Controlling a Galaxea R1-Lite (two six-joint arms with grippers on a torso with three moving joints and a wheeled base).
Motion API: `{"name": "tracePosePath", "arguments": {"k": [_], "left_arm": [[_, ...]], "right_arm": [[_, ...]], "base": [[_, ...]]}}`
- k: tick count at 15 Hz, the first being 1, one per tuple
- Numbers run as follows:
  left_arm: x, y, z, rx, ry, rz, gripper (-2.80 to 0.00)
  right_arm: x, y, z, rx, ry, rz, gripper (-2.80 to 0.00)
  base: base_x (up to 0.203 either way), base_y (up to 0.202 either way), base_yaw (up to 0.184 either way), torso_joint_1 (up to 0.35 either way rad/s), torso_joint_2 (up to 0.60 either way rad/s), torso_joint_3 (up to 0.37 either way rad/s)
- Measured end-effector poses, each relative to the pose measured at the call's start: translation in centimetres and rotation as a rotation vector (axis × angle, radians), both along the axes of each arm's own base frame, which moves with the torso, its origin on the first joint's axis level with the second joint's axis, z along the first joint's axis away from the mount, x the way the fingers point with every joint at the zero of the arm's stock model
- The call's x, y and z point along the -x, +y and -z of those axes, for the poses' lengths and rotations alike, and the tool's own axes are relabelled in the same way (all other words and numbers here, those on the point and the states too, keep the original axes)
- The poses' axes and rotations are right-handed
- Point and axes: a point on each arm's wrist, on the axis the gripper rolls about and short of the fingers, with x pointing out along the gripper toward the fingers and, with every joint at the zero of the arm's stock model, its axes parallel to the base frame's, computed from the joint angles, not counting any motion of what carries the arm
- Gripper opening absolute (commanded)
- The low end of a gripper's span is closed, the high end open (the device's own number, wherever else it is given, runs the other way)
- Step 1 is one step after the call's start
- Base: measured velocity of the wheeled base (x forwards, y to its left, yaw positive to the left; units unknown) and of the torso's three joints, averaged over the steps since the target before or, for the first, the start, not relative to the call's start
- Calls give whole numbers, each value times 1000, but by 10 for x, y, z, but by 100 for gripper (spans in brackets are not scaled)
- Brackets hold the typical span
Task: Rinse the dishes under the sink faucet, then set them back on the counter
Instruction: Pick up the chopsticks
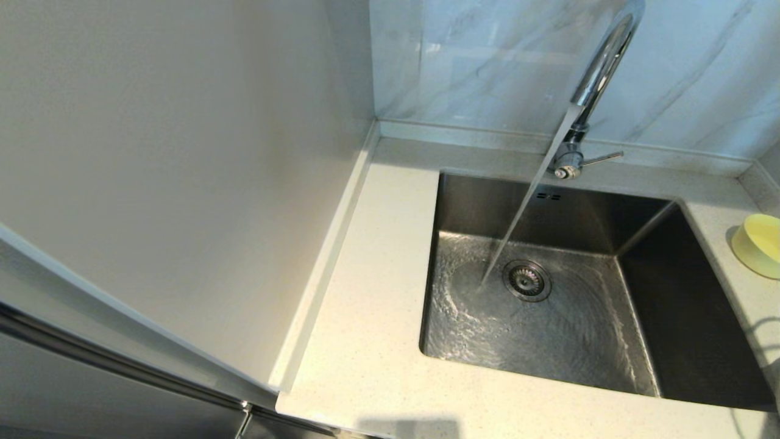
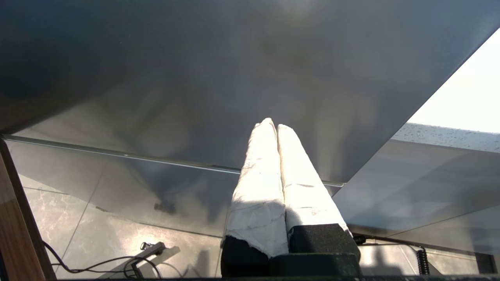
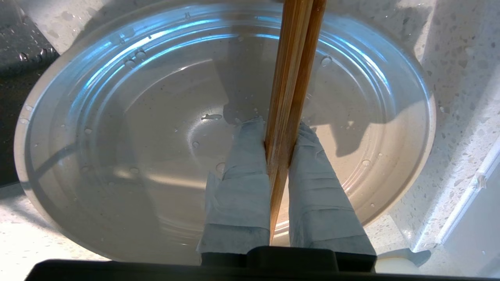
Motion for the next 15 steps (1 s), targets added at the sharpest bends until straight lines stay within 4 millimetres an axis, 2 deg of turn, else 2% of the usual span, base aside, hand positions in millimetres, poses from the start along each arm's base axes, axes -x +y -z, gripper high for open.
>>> {"name": "tracePosePath", "arguments": {"k": [5,9,12,15], "left_arm": [[0,0,0,0,0,0,-280],[0,0,0,0,0,0,-280],[0,0,0,0,0,0,-280],[0,0,0,0,0,0,-280]], "right_arm": [[0,0,-5,11,-21,-4,-280],[8,9,-27,70,-86,-24,-280],[9,30,-46,140,-131,-146,-280],[-5,67,-66,223,-197,-335,-280]], "base": [[0,0,0,0,0,0],[0,0,0,0,0,0],[0,0,0,0,0,0],[0,0,0,0,0,0]]}}
